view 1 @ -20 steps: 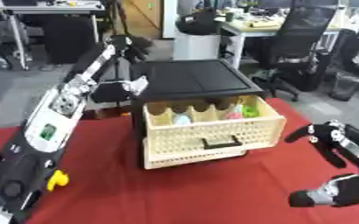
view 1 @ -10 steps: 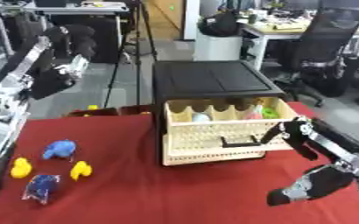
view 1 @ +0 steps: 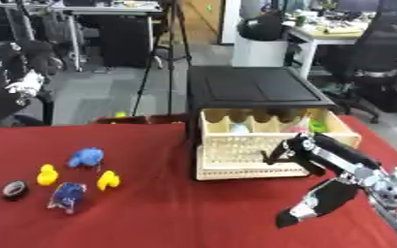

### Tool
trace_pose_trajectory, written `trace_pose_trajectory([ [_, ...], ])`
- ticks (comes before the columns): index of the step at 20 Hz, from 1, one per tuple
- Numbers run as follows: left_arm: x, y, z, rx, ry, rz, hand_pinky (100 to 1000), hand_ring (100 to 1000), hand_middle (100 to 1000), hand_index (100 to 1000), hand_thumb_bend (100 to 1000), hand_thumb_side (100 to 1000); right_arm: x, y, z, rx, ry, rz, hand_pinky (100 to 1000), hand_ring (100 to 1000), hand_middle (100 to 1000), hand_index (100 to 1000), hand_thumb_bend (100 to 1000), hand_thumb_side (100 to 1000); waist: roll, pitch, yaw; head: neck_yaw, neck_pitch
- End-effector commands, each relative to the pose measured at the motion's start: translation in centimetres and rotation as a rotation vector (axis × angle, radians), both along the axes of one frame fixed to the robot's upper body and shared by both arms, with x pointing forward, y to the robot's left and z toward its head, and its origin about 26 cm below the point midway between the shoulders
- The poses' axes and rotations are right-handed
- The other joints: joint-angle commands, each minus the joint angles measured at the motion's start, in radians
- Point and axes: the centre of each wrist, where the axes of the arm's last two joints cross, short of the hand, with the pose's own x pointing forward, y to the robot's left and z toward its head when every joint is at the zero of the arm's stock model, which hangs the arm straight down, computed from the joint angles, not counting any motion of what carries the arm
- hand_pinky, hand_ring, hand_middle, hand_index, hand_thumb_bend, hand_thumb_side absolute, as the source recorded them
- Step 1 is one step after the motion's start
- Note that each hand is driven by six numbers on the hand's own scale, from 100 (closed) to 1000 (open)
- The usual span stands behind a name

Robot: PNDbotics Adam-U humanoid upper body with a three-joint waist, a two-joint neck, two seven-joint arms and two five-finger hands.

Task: Pick up objects from table and place into drawer.

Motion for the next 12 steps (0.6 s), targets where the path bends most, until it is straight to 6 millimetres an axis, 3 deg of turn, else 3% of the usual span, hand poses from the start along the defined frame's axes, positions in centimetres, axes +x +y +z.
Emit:
trace_pose_trajectory([
  [1,-0.57,0.91,1.53,0.007,-0.036,0.021,611,641,625,816,100,553,0.43,0.12,0.64,-0.025,-0.015,0.013,100,100,114,661,1000,512,0.004,-0.015,0.006,-0.006,0.005],
  [12,-0.98,1.37,1.15,-0.016,-0.026,0.033,611,640,625,816,100,572,0.66,0.33,-0.04,-0.065,0.006,0.035,100,100,113,592,1000,495,0.009,-0.017,0.026,-0.01,0.005],
])
